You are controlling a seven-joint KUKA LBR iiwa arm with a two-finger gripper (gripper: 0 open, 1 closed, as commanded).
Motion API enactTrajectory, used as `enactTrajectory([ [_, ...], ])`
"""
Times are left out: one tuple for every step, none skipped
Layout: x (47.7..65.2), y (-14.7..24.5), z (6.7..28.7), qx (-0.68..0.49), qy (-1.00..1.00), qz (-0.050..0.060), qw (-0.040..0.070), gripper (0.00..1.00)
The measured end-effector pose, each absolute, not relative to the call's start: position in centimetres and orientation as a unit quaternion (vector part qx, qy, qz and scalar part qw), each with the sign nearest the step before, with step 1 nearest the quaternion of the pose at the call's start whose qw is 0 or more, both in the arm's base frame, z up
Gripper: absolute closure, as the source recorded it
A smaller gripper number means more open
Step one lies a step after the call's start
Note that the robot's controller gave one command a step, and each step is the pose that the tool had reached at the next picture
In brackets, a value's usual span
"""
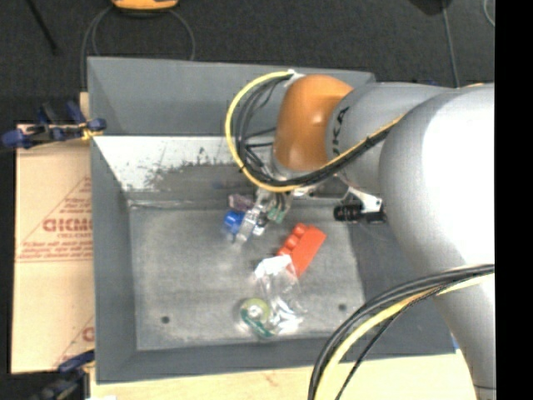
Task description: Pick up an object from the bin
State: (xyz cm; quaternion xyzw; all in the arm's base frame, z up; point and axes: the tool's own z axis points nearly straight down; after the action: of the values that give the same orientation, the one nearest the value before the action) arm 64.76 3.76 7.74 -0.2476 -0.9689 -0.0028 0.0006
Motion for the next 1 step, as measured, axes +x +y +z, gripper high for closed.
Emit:
enactTrajectory([
  [64.86, 3.75, 7.88, -0.247, -0.969, -0.003, -0.002, 1.0],
])
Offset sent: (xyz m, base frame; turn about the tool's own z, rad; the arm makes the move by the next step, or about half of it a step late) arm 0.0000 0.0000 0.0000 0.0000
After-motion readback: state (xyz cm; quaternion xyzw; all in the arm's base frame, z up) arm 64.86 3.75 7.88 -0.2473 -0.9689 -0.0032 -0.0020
